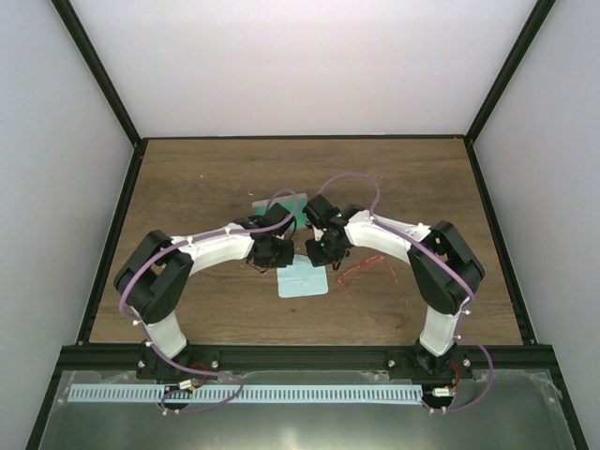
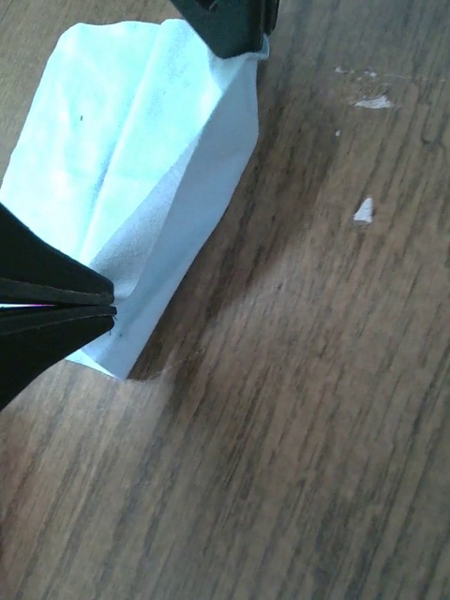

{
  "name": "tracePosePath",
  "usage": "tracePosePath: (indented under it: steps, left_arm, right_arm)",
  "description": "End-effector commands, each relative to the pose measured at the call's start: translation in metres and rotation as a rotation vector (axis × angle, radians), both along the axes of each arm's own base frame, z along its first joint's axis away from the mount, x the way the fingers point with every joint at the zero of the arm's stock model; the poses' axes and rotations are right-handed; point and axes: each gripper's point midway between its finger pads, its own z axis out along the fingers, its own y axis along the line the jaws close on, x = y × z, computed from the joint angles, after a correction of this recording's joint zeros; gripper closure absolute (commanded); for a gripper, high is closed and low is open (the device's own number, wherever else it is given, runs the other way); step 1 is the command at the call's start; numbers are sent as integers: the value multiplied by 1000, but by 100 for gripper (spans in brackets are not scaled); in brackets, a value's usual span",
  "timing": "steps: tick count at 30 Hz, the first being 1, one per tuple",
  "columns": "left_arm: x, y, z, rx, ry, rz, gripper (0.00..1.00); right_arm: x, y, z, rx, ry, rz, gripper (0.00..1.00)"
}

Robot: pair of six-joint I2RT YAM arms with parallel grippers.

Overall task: Organize the sunglasses
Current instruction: Fold the glasses cleaning cloth at the center of the board.

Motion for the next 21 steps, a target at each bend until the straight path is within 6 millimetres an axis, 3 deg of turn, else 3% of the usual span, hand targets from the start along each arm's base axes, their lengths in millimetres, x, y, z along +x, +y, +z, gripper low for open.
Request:
tracePosePath:
  steps: [1,11,21]
  left_arm:
    - [-5,2,7,-3,-17,9,96]
    - [-19,6,3,7,-12,4,96]
    - [-20,5,6,10,-24,5,96]
  right_arm:
    - [-3,0,11,18,-25,-16,99]
    - [-11,1,11,15,-21,-11,99]
    - [-17,-6,12,2,-24,-22,99]
